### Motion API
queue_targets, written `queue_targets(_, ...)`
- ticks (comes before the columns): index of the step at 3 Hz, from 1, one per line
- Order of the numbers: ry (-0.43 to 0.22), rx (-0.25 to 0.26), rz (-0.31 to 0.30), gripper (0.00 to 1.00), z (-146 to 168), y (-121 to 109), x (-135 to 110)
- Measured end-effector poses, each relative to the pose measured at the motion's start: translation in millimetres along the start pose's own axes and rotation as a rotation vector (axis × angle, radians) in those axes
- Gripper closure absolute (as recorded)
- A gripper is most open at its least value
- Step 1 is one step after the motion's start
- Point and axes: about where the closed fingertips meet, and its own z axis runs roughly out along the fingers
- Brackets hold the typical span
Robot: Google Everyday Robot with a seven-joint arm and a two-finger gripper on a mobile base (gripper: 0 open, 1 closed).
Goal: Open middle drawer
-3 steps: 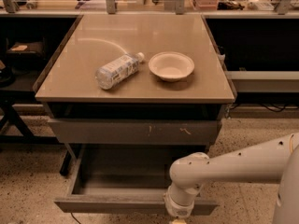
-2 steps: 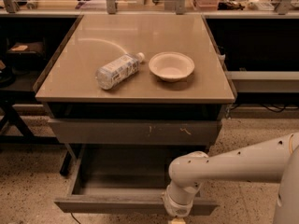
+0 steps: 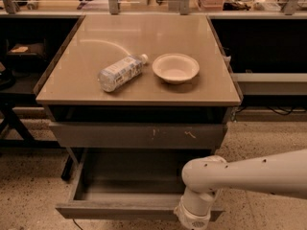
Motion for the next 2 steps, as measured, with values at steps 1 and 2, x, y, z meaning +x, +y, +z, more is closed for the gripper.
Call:
queue_targets(1,-0.001,-0.018,0.042,0.0,-5.0,23.3,8.1)
queue_targets(2,-0.008,0.024,0.013,0.0,-11.7,9.6,2.8)
